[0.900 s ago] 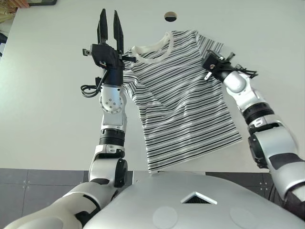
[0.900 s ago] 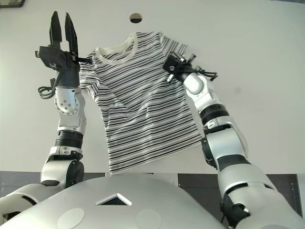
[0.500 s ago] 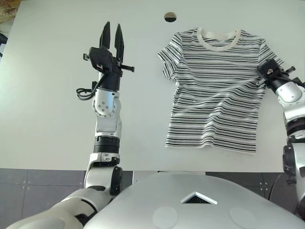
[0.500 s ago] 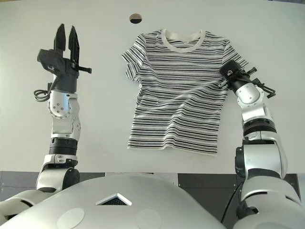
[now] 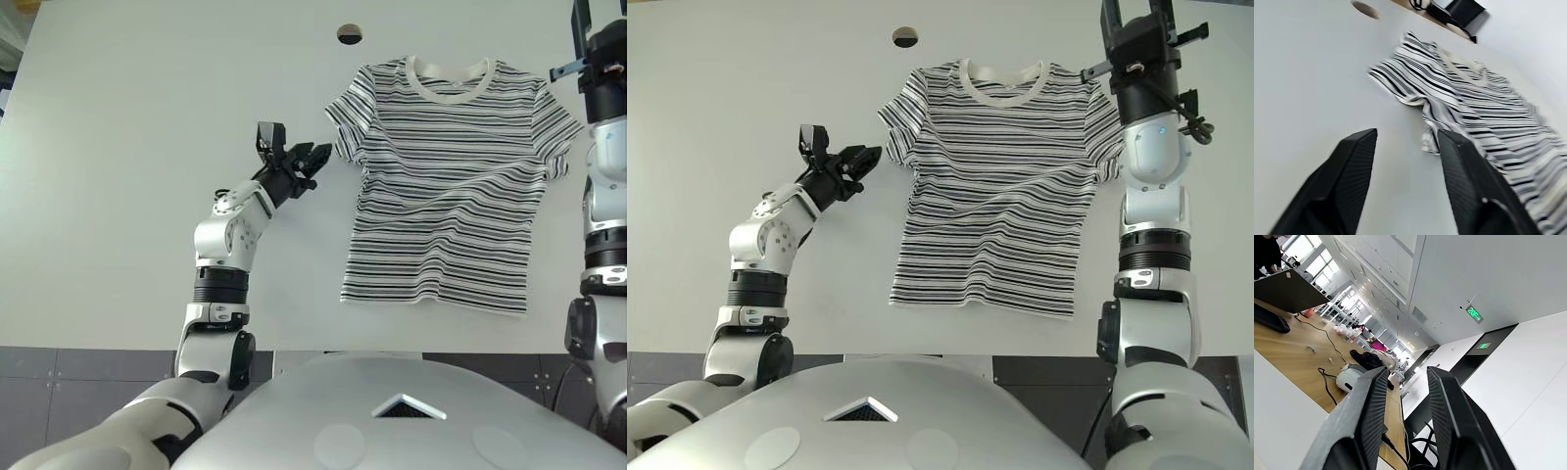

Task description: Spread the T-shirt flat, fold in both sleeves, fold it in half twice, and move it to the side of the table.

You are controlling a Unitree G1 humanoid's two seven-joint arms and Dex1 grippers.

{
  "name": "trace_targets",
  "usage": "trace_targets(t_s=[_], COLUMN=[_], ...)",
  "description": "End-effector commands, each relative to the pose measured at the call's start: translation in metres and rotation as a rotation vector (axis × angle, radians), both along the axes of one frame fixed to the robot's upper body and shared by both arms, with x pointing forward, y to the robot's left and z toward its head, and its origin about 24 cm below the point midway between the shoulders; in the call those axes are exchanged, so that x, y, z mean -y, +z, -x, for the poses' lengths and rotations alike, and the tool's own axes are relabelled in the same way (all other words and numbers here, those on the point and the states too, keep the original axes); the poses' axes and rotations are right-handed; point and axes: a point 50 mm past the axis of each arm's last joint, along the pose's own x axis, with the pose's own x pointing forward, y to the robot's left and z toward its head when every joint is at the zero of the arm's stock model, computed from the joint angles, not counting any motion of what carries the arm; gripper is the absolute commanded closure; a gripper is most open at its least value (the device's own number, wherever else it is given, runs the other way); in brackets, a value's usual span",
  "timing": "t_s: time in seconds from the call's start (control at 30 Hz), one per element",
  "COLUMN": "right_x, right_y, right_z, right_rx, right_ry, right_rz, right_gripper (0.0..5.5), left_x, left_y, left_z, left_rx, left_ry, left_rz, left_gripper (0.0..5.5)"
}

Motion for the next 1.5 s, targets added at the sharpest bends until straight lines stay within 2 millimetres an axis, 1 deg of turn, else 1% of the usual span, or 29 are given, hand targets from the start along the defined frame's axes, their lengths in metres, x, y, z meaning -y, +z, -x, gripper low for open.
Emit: trace_targets(t_s=[0.03, 0.17, 0.37, 0.57, 0.6, 0.63, 0.8, 0.93, 1.03, 1.07, 1.13, 1.3, 1.37, 1.5], right_x=[-0.01, -0.016, -0.018, -0.019, -0.019, -0.019, -0.019, -0.018, -0.018, -0.018, -0.019, -0.022, -0.023, -0.026], right_y=[-0.005, -0.009, -0.014, -0.016, -0.017, -0.017, -0.017, -0.017, -0.018, -0.018, -0.019, -0.02, -0.02, -0.021], right_z=[0.0, 0.001, 0.001, 0.001, 0.001, 0.001, 0.001, 0.001, 0.001, 0.001, 0.001, 0.0, -0.001, -0.002], right_rx=[-0.021, -0.038, -0.057, -0.07, -0.071, -0.072, -0.076, -0.078, -0.082, -0.083, -0.086, -0.091, -0.094, -0.099], right_ry=[0.028, 0.047, 0.053, 0.054, 0.054, 0.054, 0.056, 0.054, 0.055, 0.056, 0.057, 0.065, 0.066, 0.073], right_rz=[0.008, 0.009, 0.01, 0.012, 0.012, 0.012, 0.014, 0.012, 0.012, 0.012, 0.012, 0.012, 0.012, 0.013], right_gripper=[4.04, 4.04, 4.04, 4.04, 4.04, 4.04, 4.04, 4.04, 4.04, 4.04, 4.04, 4.04, 4.04, 4.04], left_x=[0.011, 0.018, 0.024, 0.025, 0.025, 0.026, 0.028, 0.029, 0.029, 0.027, 0.019, -0.015, -0.026, -0.038], left_y=[0.004, 0.002, -0.007, -0.011, -0.011, -0.011, -0.011, -0.01, -0.01, -0.01, -0.01, -0.006, -0.002, 0.004], left_z=[-0.006, -0.01, -0.014, -0.016, -0.016, -0.016, -0.018, -0.018, -0.019, -0.019, -0.021, -0.017, -0.015, -0.011], left_rx=[-0.053, -0.082, -0.124, -0.14, -0.14, -0.139, -0.135, -0.131, -0.129, -0.128, -0.118, -0.091, -0.081, -0.064], left_ry=[-0.035, -0.035, -0.03, -0.02, -0.02, -0.021, -0.02, -0.022, -0.015, -0.009, 0.02, 0.098, 0.12, 0.146], left_rz=[0.048, 0.068, 0.081, 0.081, 0.082, 0.083, 0.09, 0.096, 0.098, 0.097, 0.087, 0.076, 0.076, 0.073], left_gripper=[2.55, 2.5, 2.5, 3.51, 3.62, 3.91, 4.63, 5.36, 5.36, 5.36, 5.36, 5.36, 5.36, 5.36])
